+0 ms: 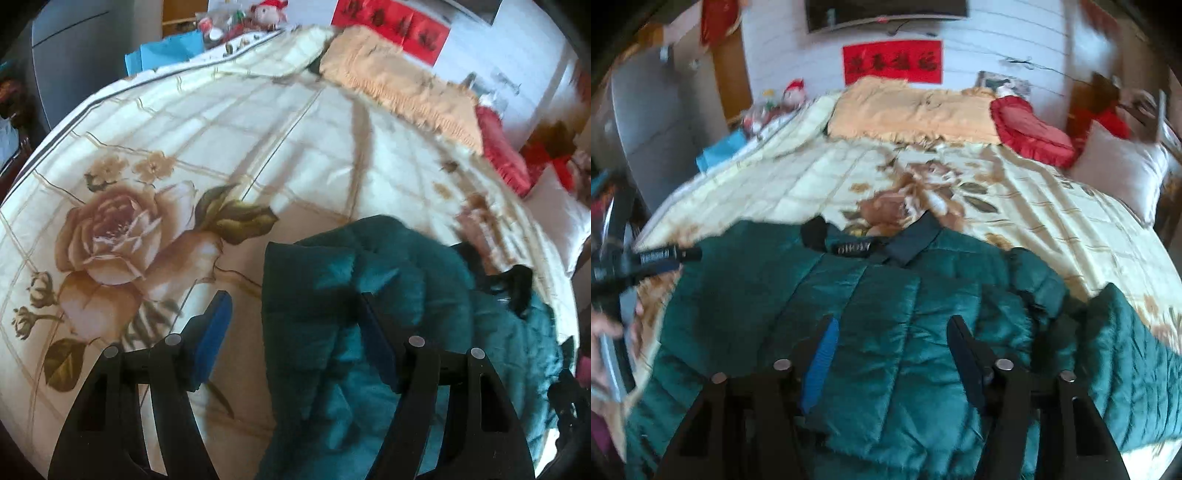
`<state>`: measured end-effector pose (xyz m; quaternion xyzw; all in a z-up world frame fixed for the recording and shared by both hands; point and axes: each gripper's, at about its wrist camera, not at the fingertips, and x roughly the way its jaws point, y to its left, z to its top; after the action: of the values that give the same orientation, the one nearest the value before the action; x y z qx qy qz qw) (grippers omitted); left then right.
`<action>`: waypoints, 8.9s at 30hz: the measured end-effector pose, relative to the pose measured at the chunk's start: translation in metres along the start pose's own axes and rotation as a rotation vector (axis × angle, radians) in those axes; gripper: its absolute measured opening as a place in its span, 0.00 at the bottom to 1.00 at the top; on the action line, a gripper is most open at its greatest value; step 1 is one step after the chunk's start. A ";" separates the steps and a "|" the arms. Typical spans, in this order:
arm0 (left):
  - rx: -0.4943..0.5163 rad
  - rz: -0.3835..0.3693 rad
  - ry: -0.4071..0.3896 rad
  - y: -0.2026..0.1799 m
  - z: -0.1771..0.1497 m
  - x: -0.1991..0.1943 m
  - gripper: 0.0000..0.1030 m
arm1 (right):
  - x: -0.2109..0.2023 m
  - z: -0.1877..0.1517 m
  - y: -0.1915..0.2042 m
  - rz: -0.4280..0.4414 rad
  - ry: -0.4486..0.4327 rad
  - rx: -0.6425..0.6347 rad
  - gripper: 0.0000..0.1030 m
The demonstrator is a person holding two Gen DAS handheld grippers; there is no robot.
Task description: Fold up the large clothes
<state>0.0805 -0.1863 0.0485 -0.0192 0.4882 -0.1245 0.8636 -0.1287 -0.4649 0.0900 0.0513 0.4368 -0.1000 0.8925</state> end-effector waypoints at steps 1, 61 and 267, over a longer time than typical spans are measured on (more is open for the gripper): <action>0.009 0.014 0.005 -0.001 -0.001 0.004 0.69 | 0.012 0.000 0.003 -0.007 0.029 -0.007 0.45; 0.226 -0.066 -0.157 -0.078 -0.108 -0.104 0.72 | -0.066 -0.072 -0.054 -0.101 0.048 0.109 0.50; 0.059 -0.076 -0.110 -0.025 -0.081 -0.069 0.22 | 0.036 -0.019 -0.044 -0.008 0.112 0.090 0.80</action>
<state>-0.0273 -0.1870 0.0678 -0.0193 0.4350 -0.1704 0.8839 -0.1318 -0.5093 0.0497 0.0951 0.4815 -0.1198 0.8630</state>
